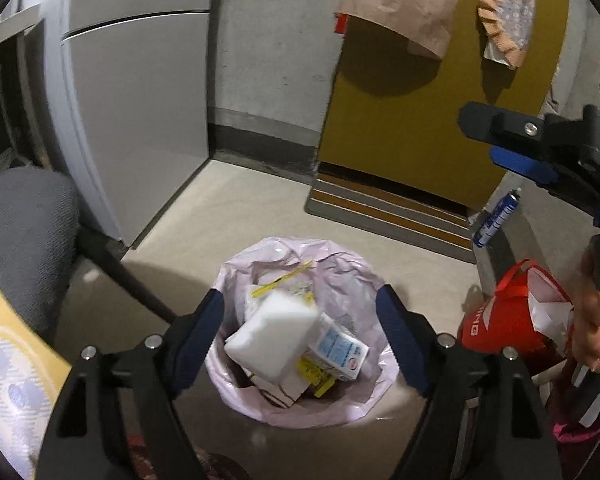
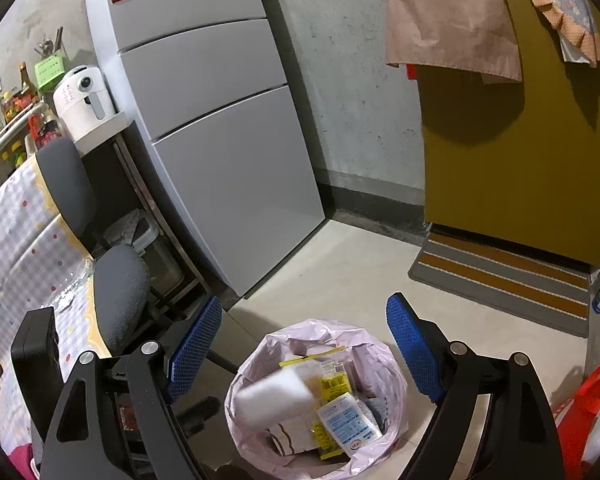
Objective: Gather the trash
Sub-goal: 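Release the white sponge into the bin with the left tool, then move both tools back to the chair toward the clear plastic packaging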
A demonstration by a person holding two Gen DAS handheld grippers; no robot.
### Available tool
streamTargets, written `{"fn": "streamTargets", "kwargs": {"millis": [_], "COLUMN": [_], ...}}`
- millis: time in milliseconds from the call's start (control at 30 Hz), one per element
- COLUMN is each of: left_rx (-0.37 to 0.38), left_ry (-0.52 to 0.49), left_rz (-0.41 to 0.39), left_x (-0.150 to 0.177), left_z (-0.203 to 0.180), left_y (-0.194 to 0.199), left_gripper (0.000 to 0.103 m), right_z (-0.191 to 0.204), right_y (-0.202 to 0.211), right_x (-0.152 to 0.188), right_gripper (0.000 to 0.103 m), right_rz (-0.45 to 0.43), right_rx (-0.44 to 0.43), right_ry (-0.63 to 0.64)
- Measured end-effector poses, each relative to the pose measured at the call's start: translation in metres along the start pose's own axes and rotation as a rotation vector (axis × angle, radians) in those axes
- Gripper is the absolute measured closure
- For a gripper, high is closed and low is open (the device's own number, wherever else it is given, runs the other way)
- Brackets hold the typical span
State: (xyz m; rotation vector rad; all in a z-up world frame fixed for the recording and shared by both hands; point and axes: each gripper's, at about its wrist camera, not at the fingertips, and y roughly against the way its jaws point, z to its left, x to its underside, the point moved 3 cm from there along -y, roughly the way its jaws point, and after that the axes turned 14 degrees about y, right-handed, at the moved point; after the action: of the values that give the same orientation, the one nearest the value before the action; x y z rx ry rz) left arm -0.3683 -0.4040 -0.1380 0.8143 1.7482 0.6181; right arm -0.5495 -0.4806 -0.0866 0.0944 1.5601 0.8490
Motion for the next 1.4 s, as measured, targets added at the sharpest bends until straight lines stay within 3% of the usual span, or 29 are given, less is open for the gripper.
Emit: {"fn": "streamTargets", "kwargs": {"millis": [167, 367, 767, 1133, 1400], "left_rx": [-0.111, -0.242, -0.423, -0.595, -0.663], "left_ry": [0.087, 0.197, 0.319, 0.525, 0.604], "left_rz": [-0.089, -0.193, -0.336, -0.379, -0.384], "left_x": [-0.003, 0.005, 0.032, 0.047, 0.024], "left_z": [0.038, 0.086, 0.144, 0.254, 0.32], "left_y": [0.037, 0.095, 0.189, 0.257, 0.276], "left_gripper": [0.024, 0.024, 0.017, 0.017, 0.017], "right_z": [0.012, 0.054, 0.194, 0.312, 0.379], "right_y": [0.003, 0.002, 0.0, -0.028, -0.08], "right_x": [-0.002, -0.011, -0.035, -0.054, -0.081], "right_gripper": [0.019, 0.019, 0.019, 0.019, 0.019], "right_rz": [-0.014, -0.025, -0.031, 0.009, 0.036], "right_rx": [-0.031, -0.12, -0.358, -0.516, -0.554], "right_ry": [0.003, 0.067, 0.288, 0.453, 0.456]}}
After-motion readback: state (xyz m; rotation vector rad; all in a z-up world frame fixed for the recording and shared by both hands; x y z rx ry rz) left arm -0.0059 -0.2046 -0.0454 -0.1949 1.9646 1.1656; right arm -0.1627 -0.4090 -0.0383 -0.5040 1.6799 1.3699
